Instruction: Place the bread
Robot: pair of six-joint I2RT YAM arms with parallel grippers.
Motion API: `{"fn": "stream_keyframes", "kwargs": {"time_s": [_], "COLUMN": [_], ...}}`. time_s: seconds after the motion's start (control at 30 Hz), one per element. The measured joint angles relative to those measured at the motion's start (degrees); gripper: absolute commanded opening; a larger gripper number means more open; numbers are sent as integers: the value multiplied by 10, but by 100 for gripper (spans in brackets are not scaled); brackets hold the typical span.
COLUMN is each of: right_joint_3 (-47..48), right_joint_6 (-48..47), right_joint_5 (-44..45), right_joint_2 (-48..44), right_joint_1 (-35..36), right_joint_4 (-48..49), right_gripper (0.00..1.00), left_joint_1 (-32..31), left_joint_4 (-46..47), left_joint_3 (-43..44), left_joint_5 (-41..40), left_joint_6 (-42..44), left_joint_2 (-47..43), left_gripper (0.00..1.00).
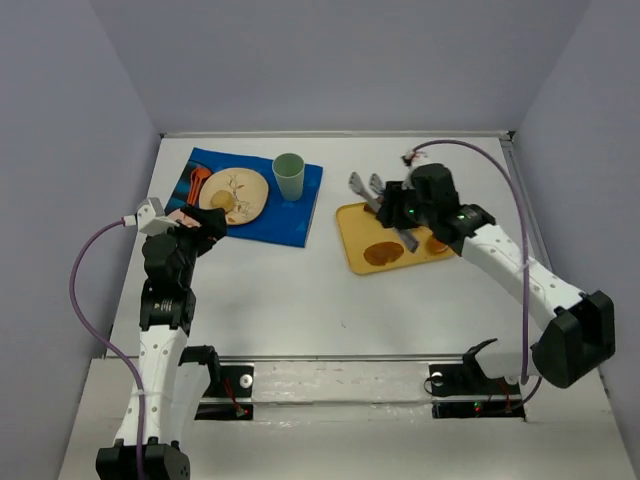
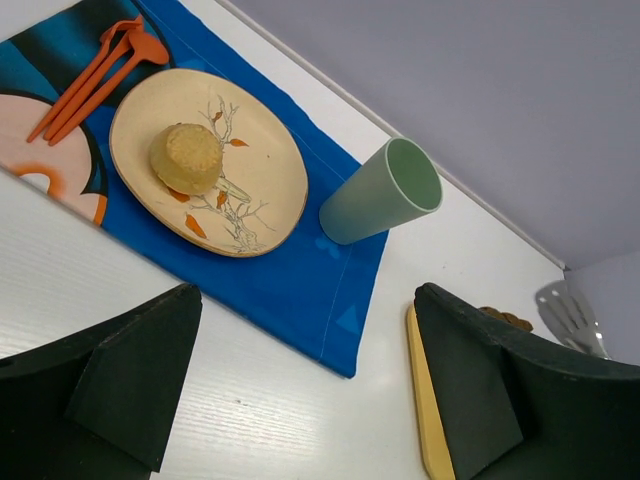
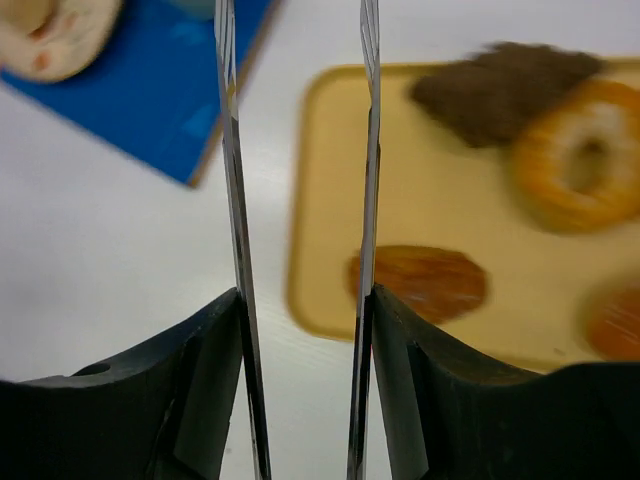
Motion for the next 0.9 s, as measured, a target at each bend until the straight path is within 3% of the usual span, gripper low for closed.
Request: {"fn": "stream_keyframes", "kwargs": {"time_s": [0.2,0.37,0.5,0.8,0.83,0.87,0.9], "right_joint_3": [-136,-171,-171,-171,-171,-172,-172], "right_joint_6": [-3,-27,-44,-63,-63,-62,-63], "right_joint_5": [52,70,84,134,143,152,157], "right_joint_2": [-133,-137,-74,69,76,80,79], "right_joint_1": [-268,-389,-440,-450,-450,-450,-450], "right_joint_4": [8,16,35,40,38,37,37], "right_gripper": [60,62,65,76,80,100,100], "left_joint_1": [0,0,0,0,0,0,0], "left_joint_4": [1,6,9,9,9,9,9], "left_joint_3": [0,0,0,0,0,0,0], "left_joint_5": [5,5,6,7,7,7,7], "left_joint_6": [-3,-5,-5,-5,-5,-5,-5], "left_joint_2": [0,0,0,3,3,3,3], "left_gripper": [99,99,99,99,99,99,99]}}
